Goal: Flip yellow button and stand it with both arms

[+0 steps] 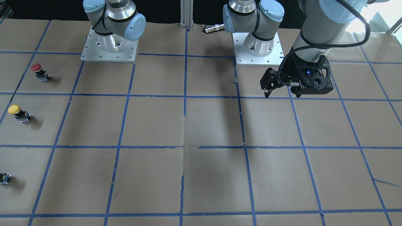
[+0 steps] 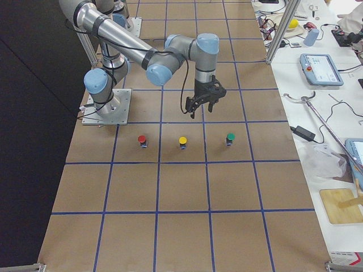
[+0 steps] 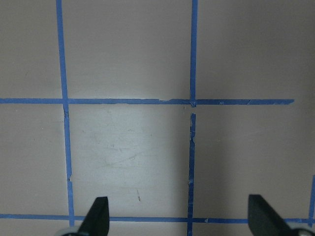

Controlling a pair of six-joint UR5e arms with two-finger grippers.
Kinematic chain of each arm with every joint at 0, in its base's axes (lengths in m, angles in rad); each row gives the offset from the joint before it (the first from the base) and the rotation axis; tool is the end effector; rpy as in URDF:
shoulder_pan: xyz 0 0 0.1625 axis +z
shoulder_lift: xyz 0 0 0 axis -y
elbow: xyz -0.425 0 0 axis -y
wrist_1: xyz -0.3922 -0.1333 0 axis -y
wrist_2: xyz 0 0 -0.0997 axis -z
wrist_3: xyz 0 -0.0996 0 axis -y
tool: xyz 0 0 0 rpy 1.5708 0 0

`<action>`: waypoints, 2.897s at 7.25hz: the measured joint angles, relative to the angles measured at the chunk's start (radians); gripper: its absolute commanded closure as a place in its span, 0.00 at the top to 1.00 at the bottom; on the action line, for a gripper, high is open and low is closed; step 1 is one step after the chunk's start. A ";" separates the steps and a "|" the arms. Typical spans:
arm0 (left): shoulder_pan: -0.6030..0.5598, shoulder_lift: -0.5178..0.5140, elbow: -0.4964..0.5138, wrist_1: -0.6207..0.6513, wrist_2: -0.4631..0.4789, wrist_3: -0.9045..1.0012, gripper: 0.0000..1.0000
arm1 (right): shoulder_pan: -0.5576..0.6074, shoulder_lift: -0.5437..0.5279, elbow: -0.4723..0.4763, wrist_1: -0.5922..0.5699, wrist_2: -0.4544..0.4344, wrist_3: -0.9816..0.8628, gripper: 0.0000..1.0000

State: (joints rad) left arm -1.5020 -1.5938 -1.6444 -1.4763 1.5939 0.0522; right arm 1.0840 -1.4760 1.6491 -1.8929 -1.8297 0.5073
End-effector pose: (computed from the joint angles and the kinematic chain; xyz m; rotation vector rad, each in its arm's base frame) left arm -0.0963 -0.5075 0.4498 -0.0258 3.1185 0.0055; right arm -0.1571 -0.5272 0.4376 -1.3962 -2.5151 0.2185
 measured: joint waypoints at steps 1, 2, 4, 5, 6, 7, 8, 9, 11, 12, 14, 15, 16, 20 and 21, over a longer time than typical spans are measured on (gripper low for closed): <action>-0.001 0.000 0.000 0.000 0.000 0.000 1.00 | 0.040 -0.003 -0.074 0.118 0.030 -0.002 1.00; -0.002 0.000 0.000 0.001 0.001 0.000 1.00 | 0.085 -0.003 -0.128 0.211 0.065 -0.007 1.00; -0.003 0.000 0.000 0.002 0.000 0.000 1.00 | 0.222 -0.002 -0.196 0.333 0.103 -0.013 1.00; -0.003 0.000 0.000 0.002 0.001 0.000 1.00 | 0.300 -0.002 -0.215 0.365 0.137 -0.020 1.00; -0.003 0.000 0.000 0.003 0.001 0.000 1.00 | 0.360 -0.002 -0.227 0.377 0.173 -0.060 1.00; -0.003 0.000 0.000 0.005 0.001 0.000 1.00 | 0.400 -0.002 -0.235 0.378 0.201 -0.129 1.00; -0.003 0.000 -0.001 0.006 0.001 0.000 1.00 | 0.438 -0.002 -0.239 0.375 0.228 -0.183 1.00; -0.003 0.001 -0.001 0.006 0.001 0.000 1.00 | 0.479 0.000 -0.239 0.345 0.242 -0.244 1.00; -0.003 0.001 -0.001 0.006 0.001 0.000 1.00 | 0.526 0.009 -0.234 0.270 0.252 -0.380 1.00; -0.003 0.001 -0.001 0.006 0.001 0.000 1.00 | 0.534 0.014 -0.233 0.262 0.255 -0.414 1.00; -0.003 0.002 -0.002 0.007 0.002 0.000 1.00 | 0.540 0.019 -0.232 0.263 0.260 -0.466 1.00; -0.003 0.002 -0.003 0.007 0.001 0.000 1.00 | 0.541 0.020 -0.232 0.264 0.262 -0.477 1.00; -0.003 0.003 -0.005 0.007 0.001 0.000 1.00 | 0.541 0.020 -0.232 0.264 0.263 -0.482 1.00; -0.003 0.009 -0.011 0.007 0.001 0.000 1.00 | 0.541 0.020 -0.231 0.264 0.263 -0.484 1.00; -0.003 0.010 -0.011 0.007 0.001 0.000 1.00 | 0.541 0.020 -0.231 0.263 0.263 -0.484 1.00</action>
State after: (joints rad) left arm -1.5053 -1.5841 -1.6556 -1.4696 1.5947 0.0522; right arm 1.6245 -1.4558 1.4184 -1.6295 -1.5662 0.0231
